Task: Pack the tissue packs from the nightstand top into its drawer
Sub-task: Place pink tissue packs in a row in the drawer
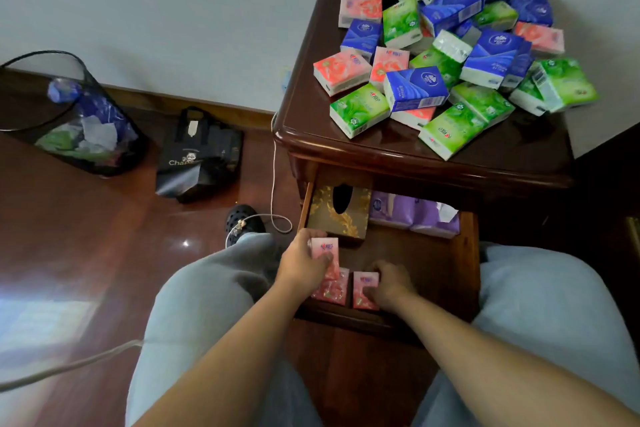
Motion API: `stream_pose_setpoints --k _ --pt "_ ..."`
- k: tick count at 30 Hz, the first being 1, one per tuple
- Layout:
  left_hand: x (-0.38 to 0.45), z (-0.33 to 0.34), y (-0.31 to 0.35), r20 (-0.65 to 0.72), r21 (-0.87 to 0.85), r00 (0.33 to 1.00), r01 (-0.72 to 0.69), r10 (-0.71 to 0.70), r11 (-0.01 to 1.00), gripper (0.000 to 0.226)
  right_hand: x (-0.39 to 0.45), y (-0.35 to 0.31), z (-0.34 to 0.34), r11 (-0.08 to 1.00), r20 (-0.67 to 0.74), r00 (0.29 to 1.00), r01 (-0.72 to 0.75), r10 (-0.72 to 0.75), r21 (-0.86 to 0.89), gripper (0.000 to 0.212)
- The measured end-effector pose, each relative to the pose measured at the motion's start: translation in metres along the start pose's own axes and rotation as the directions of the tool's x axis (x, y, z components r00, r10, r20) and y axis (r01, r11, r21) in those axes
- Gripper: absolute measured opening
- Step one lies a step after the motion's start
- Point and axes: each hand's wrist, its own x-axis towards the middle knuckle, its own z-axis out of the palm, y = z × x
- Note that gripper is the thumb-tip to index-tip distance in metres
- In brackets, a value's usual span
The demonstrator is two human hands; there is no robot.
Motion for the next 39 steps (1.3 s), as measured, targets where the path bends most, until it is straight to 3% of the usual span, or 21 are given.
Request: stream_pose_setpoints --k 14,17,19,21,25,28,30,32,34,39 --pt "-0.002 0.006 0.009 0.087 -0.047 0.996 -0.023 0.027 0.999 0.035 0.004 0.001 -0.01 0.995 -0.028 0.996 0.09 -0.089 0.043 0.044" --pt "-0.005 0.01 0.013 0.134 -0.038 0.989 -0.064 0.069 0.997 0.043 -0.006 -0.007 -0.021 0.944 -0.242 0.96 0.205 -0.143 0.259 0.033" --pt "-0.007 0.016 0.014 0.178 -0.051 0.98 -0.087 0.094 0.995 0.053 -0.017 -0.018 -0.031 0.79 -0.198 0.969 0.237 -0.149 0.566 0.033" --pt "-0.008 0.024 0.014 0.214 -0.083 0.969 -0.108 0.124 0.991 0.066 -0.029 -0.021 -0.043 0.687 -0.089 0.973 0.213 -0.212 0.695 0.034" --pt "-0.005 0.041 0.013 0.273 -0.064 0.952 -0.124 0.137 0.99 0.085 -0.045 -0.001 -0.053 0.722 -0.083 0.94 0.31 -0.332 0.619 0.04" --pt "-0.005 0.052 0.016 0.328 0.013 0.942 -0.088 0.079 0.996 0.083 -0.045 0.02 -0.056 0.723 -0.114 0.952 0.291 -0.285 0.626 0.038" --pt "-0.006 0.055 0.017 0.313 0.19 0.948 -0.119 0.054 0.975 0.069 -0.04 0.033 -0.059 0.786 -0.104 0.976 0.214 -0.19 0.58 0.037" --pt "-0.007 0.054 0.017 0.291 0.462 0.956 -0.178 0.041 0.869 0.057 -0.032 0.046 -0.06 0.893 -0.104 0.992 0.115 -0.077 0.434 0.035" --pt "-0.007 0.053 0.015 0.298 0.624 0.955 -0.187 -0.01 0.759 0.052 -0.024 0.054 -0.057 0.955 -0.099 0.995 0.052 -0.024 0.292 0.034" --pt "-0.005 0.054 0.011 0.314 0.727 0.945 -0.181 -0.087 0.663 0.058 -0.01 0.044 -0.042 0.984 0.008 1.0 0.009 -0.01 0.179 0.045"
